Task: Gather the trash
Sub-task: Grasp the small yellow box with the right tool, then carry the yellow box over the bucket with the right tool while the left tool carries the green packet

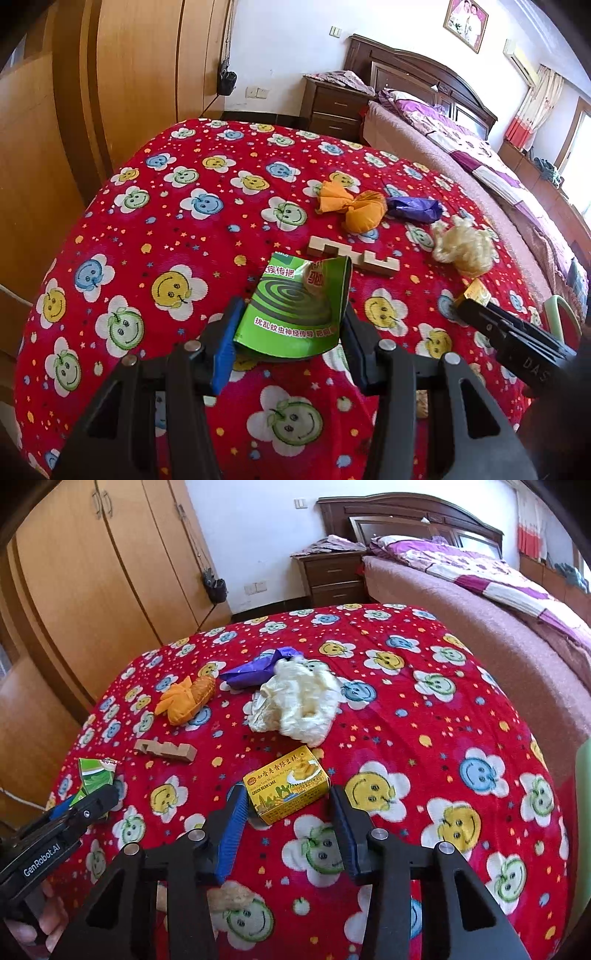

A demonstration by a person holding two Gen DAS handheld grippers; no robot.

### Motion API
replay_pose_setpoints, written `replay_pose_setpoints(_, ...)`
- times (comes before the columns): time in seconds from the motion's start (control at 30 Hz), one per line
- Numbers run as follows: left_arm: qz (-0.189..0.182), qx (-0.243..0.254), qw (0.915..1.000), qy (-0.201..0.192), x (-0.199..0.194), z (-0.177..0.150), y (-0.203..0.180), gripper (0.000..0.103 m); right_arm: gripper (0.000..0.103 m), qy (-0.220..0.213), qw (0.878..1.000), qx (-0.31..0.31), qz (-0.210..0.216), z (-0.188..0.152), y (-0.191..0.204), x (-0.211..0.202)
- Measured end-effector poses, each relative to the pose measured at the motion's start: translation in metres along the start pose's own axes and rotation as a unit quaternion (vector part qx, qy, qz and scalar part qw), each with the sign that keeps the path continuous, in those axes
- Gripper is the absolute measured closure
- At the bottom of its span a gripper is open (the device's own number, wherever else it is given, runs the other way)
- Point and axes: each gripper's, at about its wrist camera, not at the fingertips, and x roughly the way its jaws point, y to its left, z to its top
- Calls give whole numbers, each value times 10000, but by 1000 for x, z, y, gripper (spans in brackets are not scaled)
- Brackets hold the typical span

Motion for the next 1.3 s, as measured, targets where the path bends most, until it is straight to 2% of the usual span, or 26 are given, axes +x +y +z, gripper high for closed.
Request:
replay_pose_setpoints(0.57,-353,82,9992,-166,-45,-12,-20,52,57,-402,9975,383,442,-30,-17,-76)
replay_pose_setpoints(1.3,-804,374,9954,-374,-98,-24,-53,52,57,-1084,9907,756,336,-65,-55,-159)
